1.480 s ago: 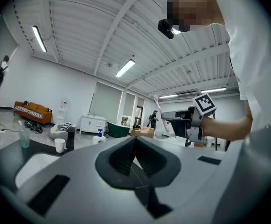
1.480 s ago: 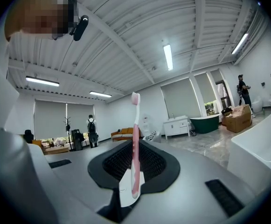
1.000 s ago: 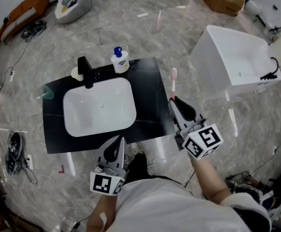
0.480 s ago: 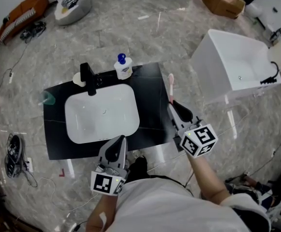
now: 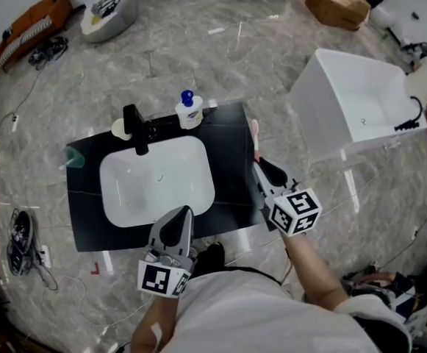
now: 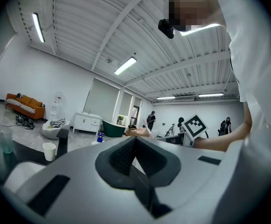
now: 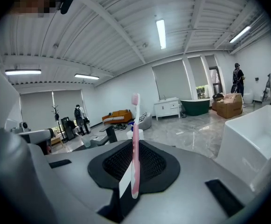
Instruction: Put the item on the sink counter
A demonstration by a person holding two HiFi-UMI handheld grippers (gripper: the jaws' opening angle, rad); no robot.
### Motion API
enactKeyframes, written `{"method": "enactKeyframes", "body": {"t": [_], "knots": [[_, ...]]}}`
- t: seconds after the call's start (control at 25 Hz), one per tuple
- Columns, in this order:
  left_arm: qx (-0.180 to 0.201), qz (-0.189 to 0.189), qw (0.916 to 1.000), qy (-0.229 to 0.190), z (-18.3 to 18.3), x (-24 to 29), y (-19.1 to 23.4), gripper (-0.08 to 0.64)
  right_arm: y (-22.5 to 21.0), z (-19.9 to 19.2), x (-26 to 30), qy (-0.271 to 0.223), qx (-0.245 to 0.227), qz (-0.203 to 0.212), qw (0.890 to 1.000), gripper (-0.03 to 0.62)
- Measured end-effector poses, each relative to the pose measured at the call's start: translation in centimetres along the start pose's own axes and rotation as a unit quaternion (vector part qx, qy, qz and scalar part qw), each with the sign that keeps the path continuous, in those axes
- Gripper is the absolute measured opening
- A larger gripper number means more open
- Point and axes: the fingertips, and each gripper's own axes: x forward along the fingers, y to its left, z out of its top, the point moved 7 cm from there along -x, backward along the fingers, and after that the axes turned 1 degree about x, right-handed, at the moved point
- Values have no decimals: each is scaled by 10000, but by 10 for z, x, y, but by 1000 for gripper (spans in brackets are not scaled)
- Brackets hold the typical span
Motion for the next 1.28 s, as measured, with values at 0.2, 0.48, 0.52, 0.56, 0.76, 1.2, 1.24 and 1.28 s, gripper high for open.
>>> {"method": "enactKeyframes", "body": {"t": [0.2, 0.48, 0.52, 0.56, 0.76, 1.2, 1.24, 1.28], "knots": [[-27, 15, 10000, 58, -1, 3, 7, 3, -9, -18, 17, 283, 77, -104, 9995, 66], [-26, 72, 9999, 87, -4, 5, 18, 3, -17, -42, 39, 601, 53, -233, 9979, 66], [-29, 76, 9999, 92, -4, 5, 19, 3, -18, -45, 42, 642, 51, -242, 9976, 66], [-29, 77, 9999, 97, -4, 5, 20, 3, -18, -47, 45, 686, 47, -251, 9973, 66], [19, 84, 9999, 88, -2, 4, 24, 3, -22, -61, 57, 885, 110, -292, 9956, 66], [-142, 131, 9997, 157, -7, 1, 22, 3, -38, -88, 79, 1305, 269, -484, 9899, 66], [-167, 138, 9996, 171, -8, 1, 23, 3, -39, -90, 81, 1329, 311, -489, 9894, 66], [-174, 146, 9996, 178, -8, 1, 23, 3, -41, -92, 83, 1356, 346, -497, 9889, 66]]}}
